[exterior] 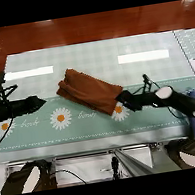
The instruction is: Fold the shirts.
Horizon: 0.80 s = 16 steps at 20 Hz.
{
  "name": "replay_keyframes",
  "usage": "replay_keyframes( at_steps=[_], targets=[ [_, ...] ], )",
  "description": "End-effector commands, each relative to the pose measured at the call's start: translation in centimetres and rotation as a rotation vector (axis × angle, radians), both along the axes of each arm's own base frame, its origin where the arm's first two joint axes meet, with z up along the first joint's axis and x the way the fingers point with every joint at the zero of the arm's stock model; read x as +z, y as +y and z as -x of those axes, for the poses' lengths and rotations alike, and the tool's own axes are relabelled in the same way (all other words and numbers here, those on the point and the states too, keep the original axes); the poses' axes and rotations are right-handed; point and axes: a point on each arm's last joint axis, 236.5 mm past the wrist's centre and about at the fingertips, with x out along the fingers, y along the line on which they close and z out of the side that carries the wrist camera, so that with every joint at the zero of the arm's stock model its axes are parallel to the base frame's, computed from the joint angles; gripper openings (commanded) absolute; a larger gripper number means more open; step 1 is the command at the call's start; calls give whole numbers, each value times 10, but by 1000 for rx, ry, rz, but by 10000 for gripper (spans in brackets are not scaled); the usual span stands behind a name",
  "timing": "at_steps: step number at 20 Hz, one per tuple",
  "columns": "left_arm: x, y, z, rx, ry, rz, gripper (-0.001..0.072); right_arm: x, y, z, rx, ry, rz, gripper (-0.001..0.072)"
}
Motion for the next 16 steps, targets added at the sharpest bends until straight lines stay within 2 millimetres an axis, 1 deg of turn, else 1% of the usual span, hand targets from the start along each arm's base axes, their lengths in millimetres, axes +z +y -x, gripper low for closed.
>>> replay_keyframes(
  at_steps=[1, 2, 3, 4, 5, 7, 8, 10, 12, 13, 14, 15, 16],
  targets=[
    [0, 0, 0, -6, -2, -4, 22, -7, 38, -21, 118, 38, -87, 589],
    [0, 0, 0, -6, -2, -4, 22, -6, 46, -26, 152, 38, -103, 436],
    [0, 0, 0, -6, -2, -3, 22, -1, 54, -31, 205, 13, -114, 217],
    [0, 0, 0, -6, -2, -4, 22, 10, 63, -39, 284, -47, -128, 32],
    [0, 0, 0, -6, -2, -4, 22, 27, 68, -49, 342, -101, -134, 30],
    [0, 0, 0, -6, -2, -4, 22, 75, 71, -74, 466, -221, -90, 29],
    [0, 0, 0, -6, -2, -4, 22, 103, 67, -88, 516, -284, -24, 29],
    [0, 0, 0, -6, -2, -4, 22, 160, 52, -111, 571, -396, 121, 29],
    [0, 0, 0, -6, -2, -3, 22, 216, 29, -128, 561, -491, 224, 29],
    [0, 0, 0, -6, -2, -3, 22, 248, 14, -135, 527, -535, 250, 29],
    [0, 0, 0, -5, -1, -3, 23, 272, -1, -137, 495, -565, 265, 30],
    [0, 0, 0, -6, -1, -3, 22, 291, -20, -138, 459, -579, 285, 29],
    [0, 0, 0, -7, -1, -3, 22, 306, -44, -134, 421, -572, 318, 29]
  ],
)
